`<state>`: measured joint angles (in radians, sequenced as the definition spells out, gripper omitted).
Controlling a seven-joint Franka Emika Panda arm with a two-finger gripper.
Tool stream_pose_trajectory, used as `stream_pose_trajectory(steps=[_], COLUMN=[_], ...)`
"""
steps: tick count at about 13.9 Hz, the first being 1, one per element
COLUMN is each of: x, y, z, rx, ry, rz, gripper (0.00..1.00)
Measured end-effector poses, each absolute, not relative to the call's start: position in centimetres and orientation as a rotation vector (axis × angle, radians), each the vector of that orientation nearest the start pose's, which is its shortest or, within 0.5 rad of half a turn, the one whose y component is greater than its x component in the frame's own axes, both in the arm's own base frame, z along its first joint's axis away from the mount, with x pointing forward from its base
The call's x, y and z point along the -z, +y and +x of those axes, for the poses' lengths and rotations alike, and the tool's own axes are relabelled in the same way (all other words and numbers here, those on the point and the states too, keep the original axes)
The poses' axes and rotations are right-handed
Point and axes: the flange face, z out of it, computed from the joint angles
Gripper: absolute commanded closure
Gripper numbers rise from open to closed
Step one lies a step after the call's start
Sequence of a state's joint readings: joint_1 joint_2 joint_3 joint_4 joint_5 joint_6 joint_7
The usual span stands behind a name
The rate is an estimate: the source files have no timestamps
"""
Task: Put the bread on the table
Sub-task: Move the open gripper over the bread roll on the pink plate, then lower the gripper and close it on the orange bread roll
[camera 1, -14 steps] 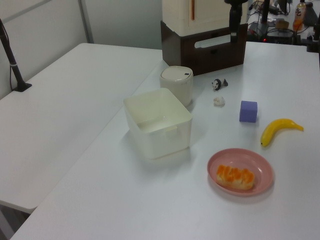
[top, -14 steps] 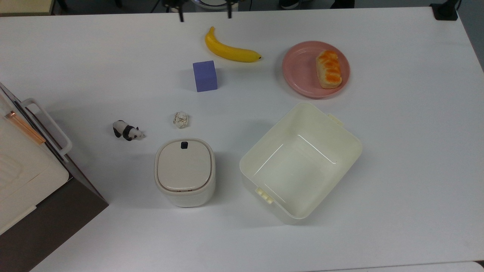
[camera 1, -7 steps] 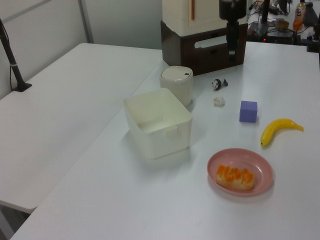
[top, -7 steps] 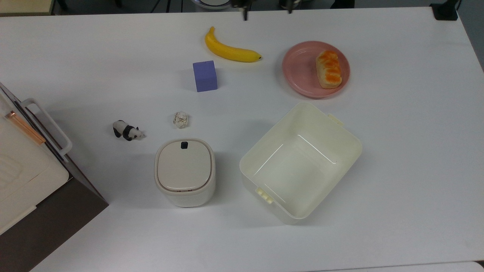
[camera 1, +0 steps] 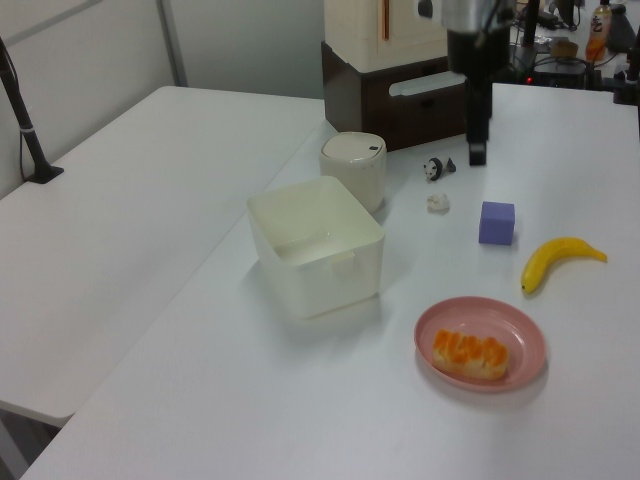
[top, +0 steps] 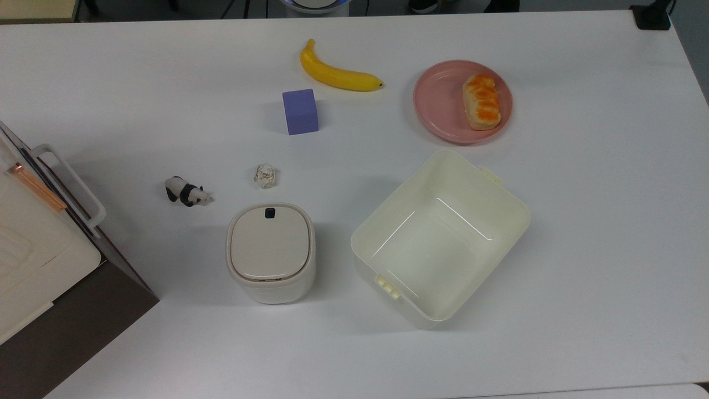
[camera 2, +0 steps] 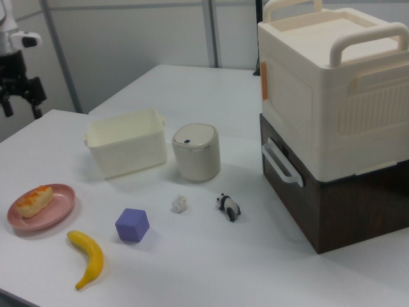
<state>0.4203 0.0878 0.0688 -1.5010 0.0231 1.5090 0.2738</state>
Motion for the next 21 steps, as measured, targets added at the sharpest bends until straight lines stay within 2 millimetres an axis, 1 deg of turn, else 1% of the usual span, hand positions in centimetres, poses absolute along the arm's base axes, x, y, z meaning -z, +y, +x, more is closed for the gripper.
stream_pose_trajectory(steps=[2,3,4,7,9,10,13,14,18,20,21], x=[-58.7,-57.8,-56.9,-53.6,-51.0,-49.3,-45.6,-43.9,-40.2,-38.0,-37.2], y=[29.0,29.5,29.7,29.5,29.9,30.4,31.4,31.6,31.5,32.0,32.3], z=[49.5,49.2,49.0,48.5,47.6,46.8,45.5,45.0,44.5,44.7,44.8], rx=[-0.171,-0.171,-0.170,-0.171,-0.169,-0.165,-0.141,-0.131,-0.089,-0.079,-0.073], ry=[-0.368,-0.366,-0.358,-0.344,-0.355,-0.343,-0.347,-0.347,-0.315,-0.248,-0.208], rz=[-3.115,-3.108,-3.103,-3.097,-3.094,-3.098,-3.096,-3.095,-3.089,-3.093,-3.093], gripper=[0.00,0.00,0.00,0.00,0.00,0.00,0.00,0.00,0.00,0.00,0.00])
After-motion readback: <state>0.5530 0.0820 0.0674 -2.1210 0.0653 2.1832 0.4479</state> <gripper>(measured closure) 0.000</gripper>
